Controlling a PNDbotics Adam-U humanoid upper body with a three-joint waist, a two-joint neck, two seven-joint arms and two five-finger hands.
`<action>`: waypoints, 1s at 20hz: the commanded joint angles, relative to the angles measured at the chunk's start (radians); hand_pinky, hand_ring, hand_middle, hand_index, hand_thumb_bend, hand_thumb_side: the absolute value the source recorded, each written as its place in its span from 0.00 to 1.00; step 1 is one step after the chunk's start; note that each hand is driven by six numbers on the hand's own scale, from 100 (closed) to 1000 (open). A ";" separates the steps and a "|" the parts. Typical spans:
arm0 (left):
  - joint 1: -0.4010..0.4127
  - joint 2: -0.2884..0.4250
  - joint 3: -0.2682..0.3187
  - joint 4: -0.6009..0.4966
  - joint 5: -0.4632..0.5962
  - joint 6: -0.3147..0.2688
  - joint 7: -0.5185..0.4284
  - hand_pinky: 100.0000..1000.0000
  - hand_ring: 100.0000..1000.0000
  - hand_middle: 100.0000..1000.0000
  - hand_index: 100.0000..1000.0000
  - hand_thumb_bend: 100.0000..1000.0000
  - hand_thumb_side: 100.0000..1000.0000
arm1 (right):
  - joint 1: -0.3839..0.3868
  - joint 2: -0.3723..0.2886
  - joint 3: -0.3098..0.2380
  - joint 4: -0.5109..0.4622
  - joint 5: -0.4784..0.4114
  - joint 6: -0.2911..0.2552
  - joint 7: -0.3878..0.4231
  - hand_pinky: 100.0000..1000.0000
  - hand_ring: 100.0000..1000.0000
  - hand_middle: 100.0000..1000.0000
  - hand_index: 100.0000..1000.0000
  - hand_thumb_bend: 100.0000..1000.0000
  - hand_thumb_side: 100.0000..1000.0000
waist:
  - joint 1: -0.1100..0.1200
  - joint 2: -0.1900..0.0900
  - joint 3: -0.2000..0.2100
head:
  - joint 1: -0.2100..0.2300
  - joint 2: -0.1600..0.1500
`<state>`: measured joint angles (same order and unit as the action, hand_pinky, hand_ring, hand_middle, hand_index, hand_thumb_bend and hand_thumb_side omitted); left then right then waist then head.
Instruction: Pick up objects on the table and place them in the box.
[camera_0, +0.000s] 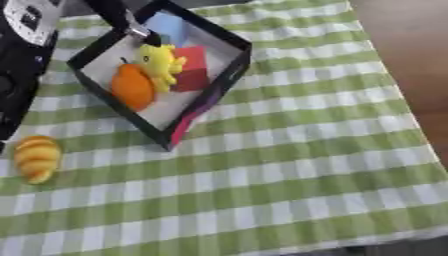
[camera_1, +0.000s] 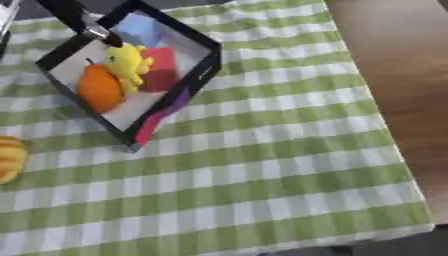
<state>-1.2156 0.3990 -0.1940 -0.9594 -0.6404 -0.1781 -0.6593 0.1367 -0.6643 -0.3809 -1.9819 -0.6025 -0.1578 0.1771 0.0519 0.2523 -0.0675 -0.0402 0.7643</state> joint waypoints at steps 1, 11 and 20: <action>-0.016 0.043 0.014 -0.038 0.024 0.010 0.008 0.90 0.86 0.83 0.90 0.70 0.27 | 0.006 -0.033 -0.010 -0.018 0.004 -0.006 0.001 0.77 0.69 0.67 0.83 0.00 0.47 | -0.011 -0.042 0.004 | -0.004 -0.005; 0.083 0.232 -0.042 -0.274 0.195 0.112 0.107 0.85 0.79 0.77 0.89 0.64 0.15 | 0.030 -0.034 -0.020 -0.018 0.010 -0.016 -0.008 0.77 0.69 0.67 0.83 0.00 0.47 | -0.010 -0.052 0.056 | -0.016 0.000; 0.249 0.401 -0.113 -0.417 0.274 0.150 0.115 0.83 0.78 0.78 0.86 0.58 0.24 | 0.079 -0.007 -0.058 -0.018 0.032 -0.050 -0.037 0.77 0.69 0.67 0.83 0.00 0.47 | -0.022 -0.045 0.142 | -0.081 -0.013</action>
<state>-0.9549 0.7375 -0.3094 -1.3397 -0.3864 -0.0343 -0.5438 0.2161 -0.6568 -0.4209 -1.9821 -0.5762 -0.1994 0.1437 0.0476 0.2365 0.0737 -0.1159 0.7628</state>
